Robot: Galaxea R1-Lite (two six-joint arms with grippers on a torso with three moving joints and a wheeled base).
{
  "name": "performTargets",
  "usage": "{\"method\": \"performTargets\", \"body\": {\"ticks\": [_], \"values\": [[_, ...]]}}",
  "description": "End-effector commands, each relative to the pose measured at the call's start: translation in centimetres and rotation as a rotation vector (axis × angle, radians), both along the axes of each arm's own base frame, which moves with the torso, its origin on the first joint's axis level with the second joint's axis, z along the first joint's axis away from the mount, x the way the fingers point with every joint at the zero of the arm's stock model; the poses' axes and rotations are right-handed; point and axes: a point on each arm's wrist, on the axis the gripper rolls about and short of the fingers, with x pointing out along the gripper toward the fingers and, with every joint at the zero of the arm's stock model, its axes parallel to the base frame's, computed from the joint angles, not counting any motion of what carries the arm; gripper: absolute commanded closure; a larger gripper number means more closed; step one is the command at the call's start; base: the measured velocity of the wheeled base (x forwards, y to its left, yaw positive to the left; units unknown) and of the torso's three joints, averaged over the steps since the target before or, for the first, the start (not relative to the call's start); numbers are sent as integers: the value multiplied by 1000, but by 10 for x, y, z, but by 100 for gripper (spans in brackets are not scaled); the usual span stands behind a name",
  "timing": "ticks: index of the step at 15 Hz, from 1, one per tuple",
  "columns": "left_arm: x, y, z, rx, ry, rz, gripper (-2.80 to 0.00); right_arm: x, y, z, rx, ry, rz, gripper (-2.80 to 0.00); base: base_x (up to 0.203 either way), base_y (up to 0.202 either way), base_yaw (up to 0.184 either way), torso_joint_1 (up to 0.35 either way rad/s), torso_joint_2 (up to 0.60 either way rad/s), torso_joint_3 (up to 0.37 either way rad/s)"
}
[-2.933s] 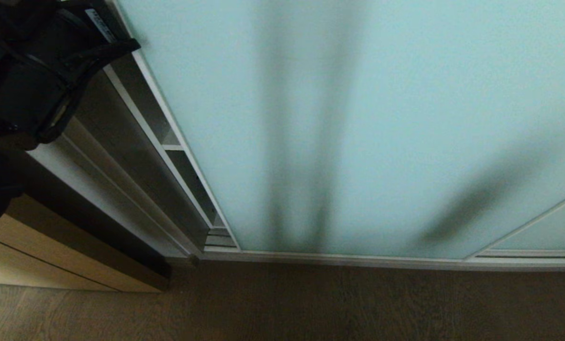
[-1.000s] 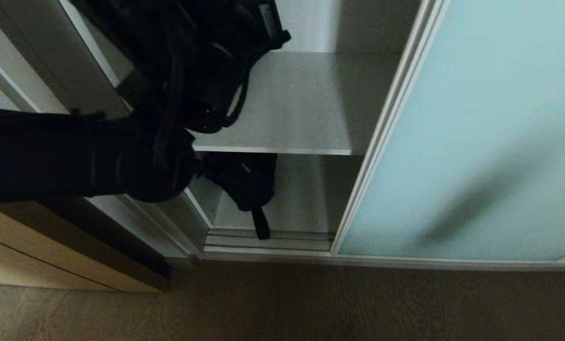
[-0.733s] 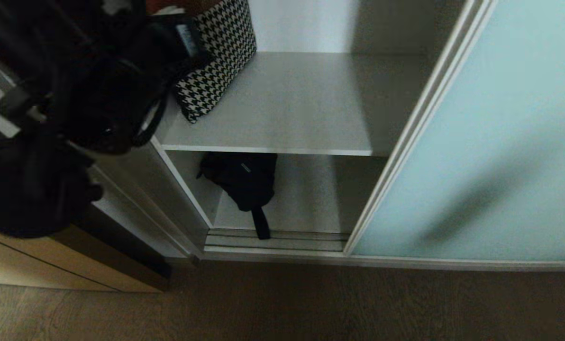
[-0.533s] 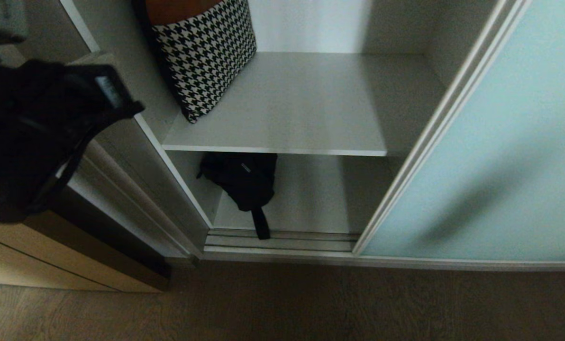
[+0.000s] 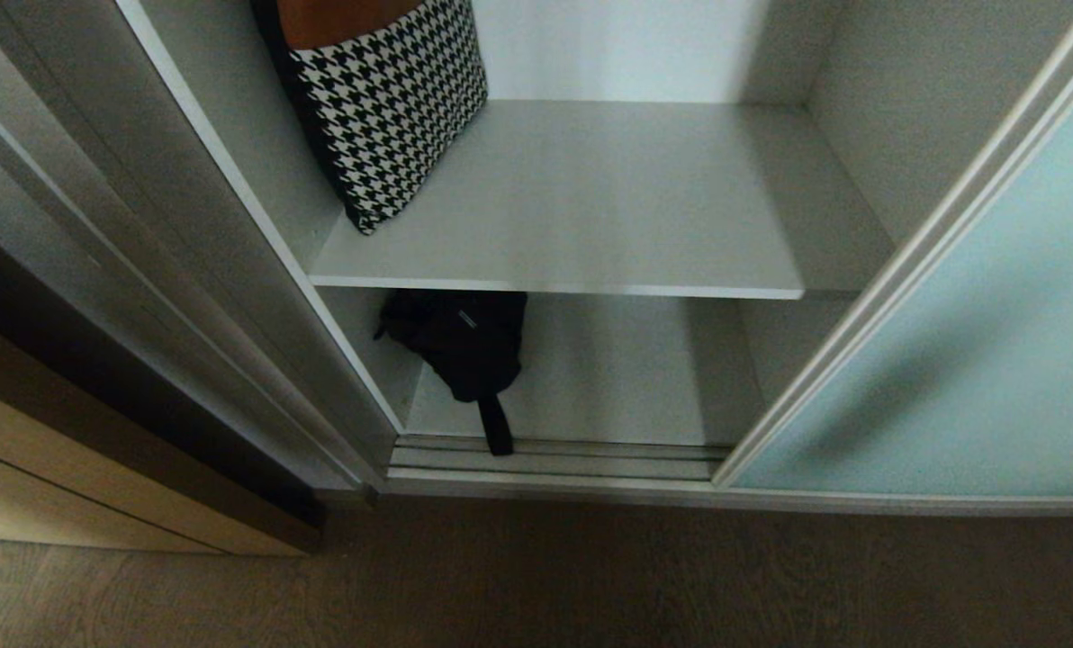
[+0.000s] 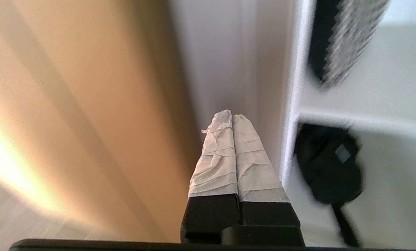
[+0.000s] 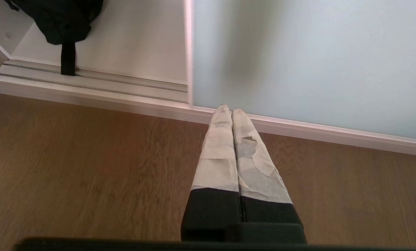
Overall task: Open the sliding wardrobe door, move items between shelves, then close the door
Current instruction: Open the door
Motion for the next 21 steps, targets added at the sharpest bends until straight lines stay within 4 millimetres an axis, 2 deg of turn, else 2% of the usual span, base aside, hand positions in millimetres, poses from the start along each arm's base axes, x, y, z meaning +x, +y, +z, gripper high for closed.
{"method": "performTargets", "body": {"ticks": [1, 3, 5, 7, 10, 13, 15, 21], "values": [[-38, 5, -27, -35, -77, 18, 0, 0, 0, 0, -1, 0, 1, 0, 0, 0, 0, 0, 0, 0], [-50, 5, -49, -41, 11, 8, 0, 0, 0, 0, -1, 0, 1, 0, 0, 0, 0, 0, 0, 0], [-60, 5, -62, -50, 19, 12, 0, 0, 0, 0, -1, 0, 1, 0, 0, 0, 0, 0, 0, 0], [-71, 4, -83, -32, 72, 8, 0, 0, 0, 0, 0, 1, 1, 0, 0, 0, 0, 0, 0, 0], [-73, 2, -102, -23, 187, -42, 0, 0, 0, 0, 0, 0, 1, 0, 0, 0, 0, 0, 0, 0], [-70, -4, -114, 13, 317, -319, 0, 0, 0, 0, 0, 0, 1, 0, 0, 0, 0, 0, 0, 0], [-72, -5, -119, -27, 399, -348, 0, 0, 0, 0, 0, 0, 1, 0, 0, 0, 0, 0, 0, 0], [-71, -5, -119, -35, 395, -348, 0, 0, 0, 0, 0, 0, 1, 0, 0, 0, 0, 0, 0, 0]]}}
